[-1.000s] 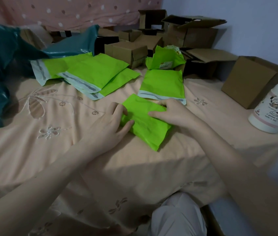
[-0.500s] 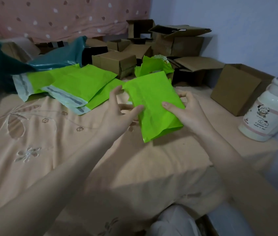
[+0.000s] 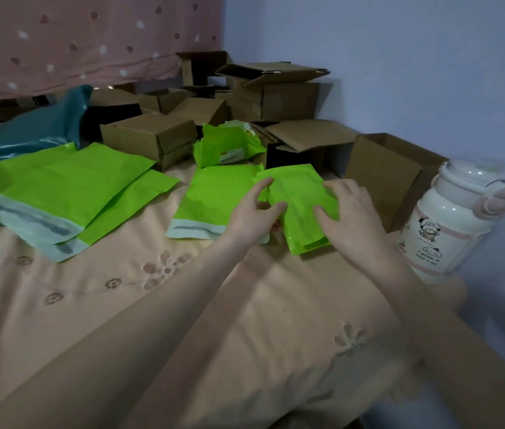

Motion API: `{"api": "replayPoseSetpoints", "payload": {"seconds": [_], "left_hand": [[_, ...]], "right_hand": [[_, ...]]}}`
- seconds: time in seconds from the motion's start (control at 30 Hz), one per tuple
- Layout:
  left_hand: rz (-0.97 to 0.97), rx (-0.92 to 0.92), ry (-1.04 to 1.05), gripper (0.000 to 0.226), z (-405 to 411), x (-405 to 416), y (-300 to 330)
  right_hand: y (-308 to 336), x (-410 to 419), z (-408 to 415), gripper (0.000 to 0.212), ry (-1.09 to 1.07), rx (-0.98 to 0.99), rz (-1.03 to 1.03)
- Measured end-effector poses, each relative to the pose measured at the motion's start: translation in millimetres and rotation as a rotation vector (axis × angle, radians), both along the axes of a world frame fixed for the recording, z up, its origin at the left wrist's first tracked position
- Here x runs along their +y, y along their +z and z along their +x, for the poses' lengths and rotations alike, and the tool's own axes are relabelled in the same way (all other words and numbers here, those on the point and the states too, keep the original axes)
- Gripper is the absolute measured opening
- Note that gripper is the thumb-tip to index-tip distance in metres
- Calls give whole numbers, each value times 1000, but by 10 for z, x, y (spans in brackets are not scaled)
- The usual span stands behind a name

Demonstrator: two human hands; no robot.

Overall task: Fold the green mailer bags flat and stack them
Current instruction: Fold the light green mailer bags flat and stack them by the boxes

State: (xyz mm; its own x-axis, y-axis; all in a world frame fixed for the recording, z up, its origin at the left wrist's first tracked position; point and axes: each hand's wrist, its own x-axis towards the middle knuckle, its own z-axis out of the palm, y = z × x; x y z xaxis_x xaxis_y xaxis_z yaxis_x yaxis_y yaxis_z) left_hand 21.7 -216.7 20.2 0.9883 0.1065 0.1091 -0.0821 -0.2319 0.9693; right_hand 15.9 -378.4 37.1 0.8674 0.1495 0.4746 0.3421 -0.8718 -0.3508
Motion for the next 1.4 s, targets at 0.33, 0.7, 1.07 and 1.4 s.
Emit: {"api": "replayPoseSetpoints", "payload": {"seconds": [0.33, 0.7, 1.07, 1.4], "left_hand": [[473, -59, -60, 57, 549, -396, -211], [864, -269, -98, 44, 575, -450, -342], [870, -220, -27, 47, 266, 167, -130], [974, -61, -43, 74, -392, 1079, -146]], "right_hand": [[-245, -187, 474, 54, -33, 174, -95], [-457, -221, 651, 51, -37, 272, -180], [-189, 205, 275, 45, 133, 88, -54], [-360, 886, -99, 56, 336, 233, -183]]}}
